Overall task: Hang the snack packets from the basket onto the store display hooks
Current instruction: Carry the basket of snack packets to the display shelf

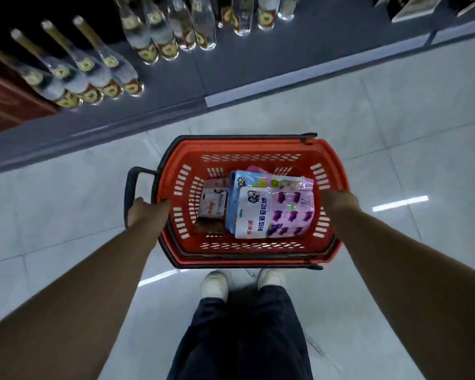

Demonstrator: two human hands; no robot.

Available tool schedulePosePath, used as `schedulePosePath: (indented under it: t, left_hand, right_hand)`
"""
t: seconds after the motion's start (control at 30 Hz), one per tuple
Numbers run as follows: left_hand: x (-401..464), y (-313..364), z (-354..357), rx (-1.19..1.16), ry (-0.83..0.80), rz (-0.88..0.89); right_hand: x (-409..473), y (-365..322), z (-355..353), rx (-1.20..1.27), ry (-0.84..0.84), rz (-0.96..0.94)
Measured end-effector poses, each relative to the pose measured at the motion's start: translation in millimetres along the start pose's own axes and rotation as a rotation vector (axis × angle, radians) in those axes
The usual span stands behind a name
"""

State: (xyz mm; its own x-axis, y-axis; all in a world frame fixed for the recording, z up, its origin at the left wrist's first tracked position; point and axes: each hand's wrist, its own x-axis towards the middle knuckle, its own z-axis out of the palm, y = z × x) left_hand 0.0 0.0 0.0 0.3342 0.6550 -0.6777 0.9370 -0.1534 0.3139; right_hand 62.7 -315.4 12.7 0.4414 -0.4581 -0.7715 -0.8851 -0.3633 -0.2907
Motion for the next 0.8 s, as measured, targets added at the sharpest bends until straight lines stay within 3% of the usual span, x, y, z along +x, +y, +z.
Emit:
schedulePosePath:
  t: [0.17,0.27,0.37,0.63,0.8]
  left_hand:
    - [44.1,-14.6,36.5,0.063,0.058,0.042]
    - [62.8,-22.0,53.0,0.060,0.077,0.021]
    - [72.0,-26.8,61.8,0.050,0.135,0.031]
    - [75.1,-27.2,66.1,-0.035,0.244,0.052]
    - [73.5,-29.0,58.7,0.033,0.224,0.115]
  right_hand:
    - [59.2,27.9,32.2,0.023,0.111,-0.009]
    - [82.6,33.2,41.7,-0.169,0.325,-0.026]
    - [100.5,35.5,43.9,-0.185,0.456,-0.111]
    - [125.7,36.2,27.0,-0.141,0.346,-0.012]
    - [125.1,40.7,21.1,-0.134,0.357,0.008]
